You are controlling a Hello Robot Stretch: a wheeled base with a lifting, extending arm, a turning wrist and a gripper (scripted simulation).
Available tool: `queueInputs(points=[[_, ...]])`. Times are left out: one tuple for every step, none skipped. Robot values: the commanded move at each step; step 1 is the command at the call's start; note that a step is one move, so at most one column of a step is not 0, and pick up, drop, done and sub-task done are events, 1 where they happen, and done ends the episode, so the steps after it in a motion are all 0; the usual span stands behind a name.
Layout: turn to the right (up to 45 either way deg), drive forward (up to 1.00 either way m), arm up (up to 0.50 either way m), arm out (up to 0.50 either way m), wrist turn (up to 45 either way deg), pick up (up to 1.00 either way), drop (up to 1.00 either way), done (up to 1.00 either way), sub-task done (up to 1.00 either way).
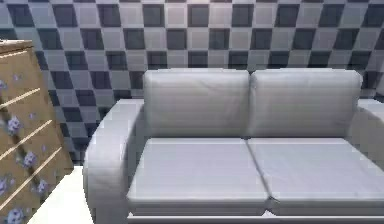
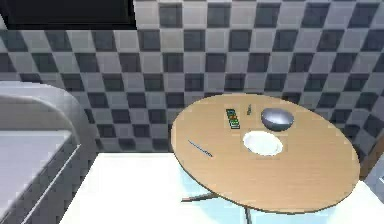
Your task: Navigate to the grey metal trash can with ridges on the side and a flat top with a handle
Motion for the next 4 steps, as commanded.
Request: queueInputs(points=[[-45.0, 0.0, 0.0, 0.0, 0.0, 0.0, 0.0, 0.0, 0.0], [-45.0, 0.0, 0.0, 0.0, 0.0, 0.0, 0.0, 0.0, 0.0], [-12.0, 0.0, 0.0, 0.0, 0.0, 0.0, 0.0, 0.0, 0.0], [0.0, 1.0, 0.0, 0.0, 0.0, 0.0, 0.0, 0.0, 0.0]])
